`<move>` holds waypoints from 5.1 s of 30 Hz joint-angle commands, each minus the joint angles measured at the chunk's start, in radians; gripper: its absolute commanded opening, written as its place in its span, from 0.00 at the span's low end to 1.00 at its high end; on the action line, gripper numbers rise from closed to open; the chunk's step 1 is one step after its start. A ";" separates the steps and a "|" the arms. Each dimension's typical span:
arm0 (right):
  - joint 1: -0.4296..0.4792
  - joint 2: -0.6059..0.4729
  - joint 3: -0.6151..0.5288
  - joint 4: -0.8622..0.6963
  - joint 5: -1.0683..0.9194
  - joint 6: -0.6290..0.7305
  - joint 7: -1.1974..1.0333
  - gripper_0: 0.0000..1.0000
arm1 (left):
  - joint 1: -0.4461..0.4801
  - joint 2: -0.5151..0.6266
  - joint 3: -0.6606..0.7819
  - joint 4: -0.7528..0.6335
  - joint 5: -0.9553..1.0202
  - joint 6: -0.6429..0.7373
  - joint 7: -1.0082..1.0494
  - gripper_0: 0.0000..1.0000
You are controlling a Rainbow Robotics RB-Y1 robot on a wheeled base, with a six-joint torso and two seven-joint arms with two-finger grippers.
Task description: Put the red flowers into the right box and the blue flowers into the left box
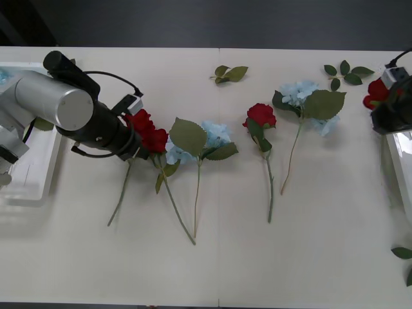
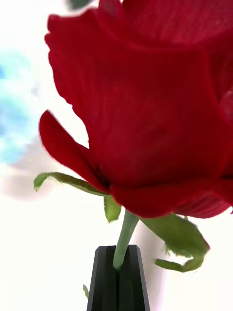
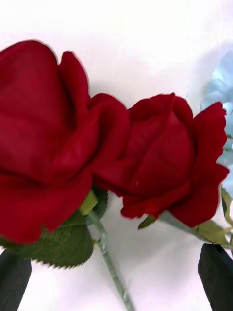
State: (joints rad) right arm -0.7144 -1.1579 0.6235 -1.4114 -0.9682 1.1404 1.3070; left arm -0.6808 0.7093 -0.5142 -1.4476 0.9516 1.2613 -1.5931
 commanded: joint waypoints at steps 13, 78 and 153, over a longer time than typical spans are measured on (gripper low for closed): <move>-0.026 -0.063 -0.005 0.289 0.189 -0.149 0.245 0.00 | -0.066 -0.065 -0.035 0.062 -0.171 0.064 0.145 1.00; -0.022 -0.005 -0.116 -0.012 -0.133 0.203 -0.086 1.00 | -0.077 -0.065 -0.061 0.058 -0.226 -0.013 0.137 0.00; 0.015 0.119 -0.111 0.069 -0.711 -0.209 0.322 1.00 | -0.014 -0.231 0.398 -0.194 0.858 -0.002 -0.324 0.00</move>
State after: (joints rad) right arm -0.7173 -1.0115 0.5093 -1.3562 -1.6199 0.9581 1.4436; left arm -0.6631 0.4747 -0.1147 -1.6128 1.8007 1.2700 -1.8563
